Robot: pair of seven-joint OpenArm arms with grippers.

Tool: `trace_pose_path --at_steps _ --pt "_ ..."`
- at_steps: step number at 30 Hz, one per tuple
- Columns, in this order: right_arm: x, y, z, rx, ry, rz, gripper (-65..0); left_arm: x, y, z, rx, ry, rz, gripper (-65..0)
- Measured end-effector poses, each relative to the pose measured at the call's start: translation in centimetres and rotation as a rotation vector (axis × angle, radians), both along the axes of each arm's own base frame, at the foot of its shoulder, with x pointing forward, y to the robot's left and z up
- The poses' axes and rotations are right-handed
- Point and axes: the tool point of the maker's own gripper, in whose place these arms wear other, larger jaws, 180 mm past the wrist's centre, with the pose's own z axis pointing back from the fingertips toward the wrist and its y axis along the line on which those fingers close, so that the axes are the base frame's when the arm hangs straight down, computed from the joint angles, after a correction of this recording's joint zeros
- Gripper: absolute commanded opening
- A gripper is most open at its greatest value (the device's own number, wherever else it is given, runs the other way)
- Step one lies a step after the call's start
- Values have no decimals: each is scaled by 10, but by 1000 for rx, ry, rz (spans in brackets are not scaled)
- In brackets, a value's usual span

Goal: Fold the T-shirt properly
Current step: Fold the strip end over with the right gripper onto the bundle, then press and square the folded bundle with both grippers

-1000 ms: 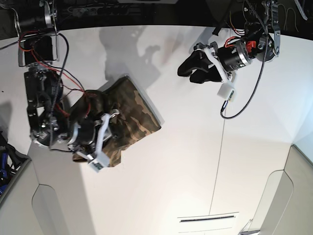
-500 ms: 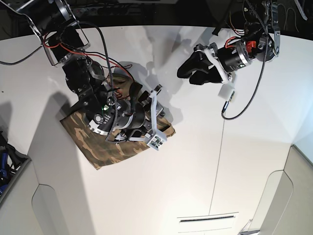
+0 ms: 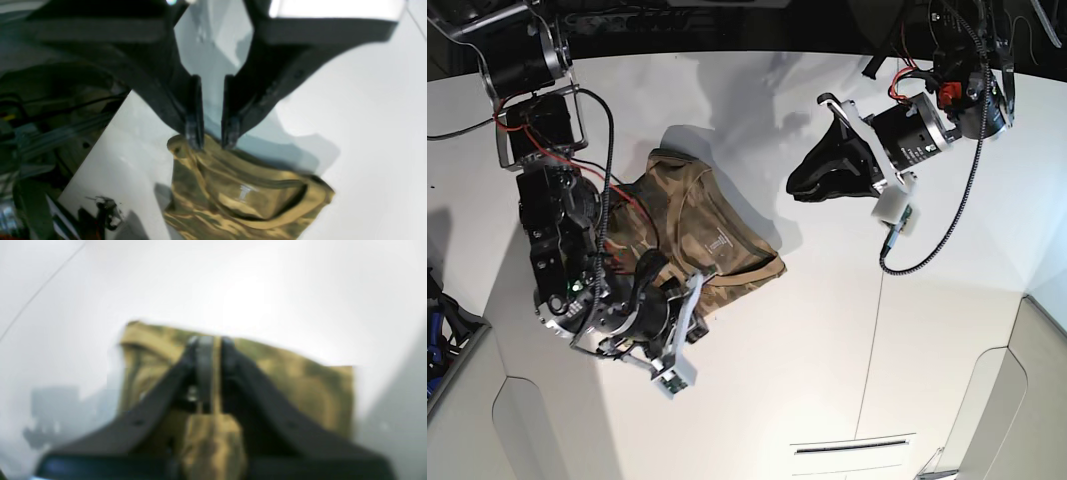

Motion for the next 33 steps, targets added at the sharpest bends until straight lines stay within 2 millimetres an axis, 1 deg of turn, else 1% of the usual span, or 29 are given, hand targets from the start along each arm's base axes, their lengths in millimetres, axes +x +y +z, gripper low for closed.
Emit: trace_pose_path --at_steps 2,6,7,8,10,12,14,17,20,22,24,27,28,30,33 --pt "13 -15 14 33 -35 -55 -650 -5 -11 -3 1 9 -36 -554" --pt "35 -45 38 114 -121 -164 -650 -16 -44 -10 34 -21 -128 -637" --pt "39 -52 44 136 -142 -187 -650 -19 -53 -12 51 -36 -153 -645" --pt "42 -58 46 155 -153 -208 -650 -22 -63 -15 68 -51 -185 -646" --pt "47 -68 44 177 -156 -239 -650 -26 -82 -19 88 -77 -234 -646" --pt "51 -75 34 200 -143 -266 -650 -21 -94 -29 126 -78 -237 -646" --pt "55 -80 22 226 -135 -285 -650 -10 -105 -39 138 -69 -209 -646" --pt "58 -77 0 264 -113 -268 -650 4 -124 -53 109 -15 -189 -646" --pt "55 -70 -28 293 -76 -222 -650 18 -140 -61 72 22 -177 -646" --pt "52 -70 -49 295 -48 -220 -650 26 -147 -69 65 47 -176 -646" --pt "50 -75 -70 277 -22 -241 -650 30 -148 -79 73 77 -178 -646" --pt "39 -81 -102 233 51 -257 -650 33 -143 -99 121 113 -181 -646" --pt "37 -83 -108 226 65 -261 -650 33 -141 -106 148 122 -183 -646" --pt "34 -90 -111 221 72 -268 -650 33 -134 -118 185 143 -175 -646" --pt "28 -104 -114 246 109 -293 -650 41 -118 -126 192 165 -126 -646"
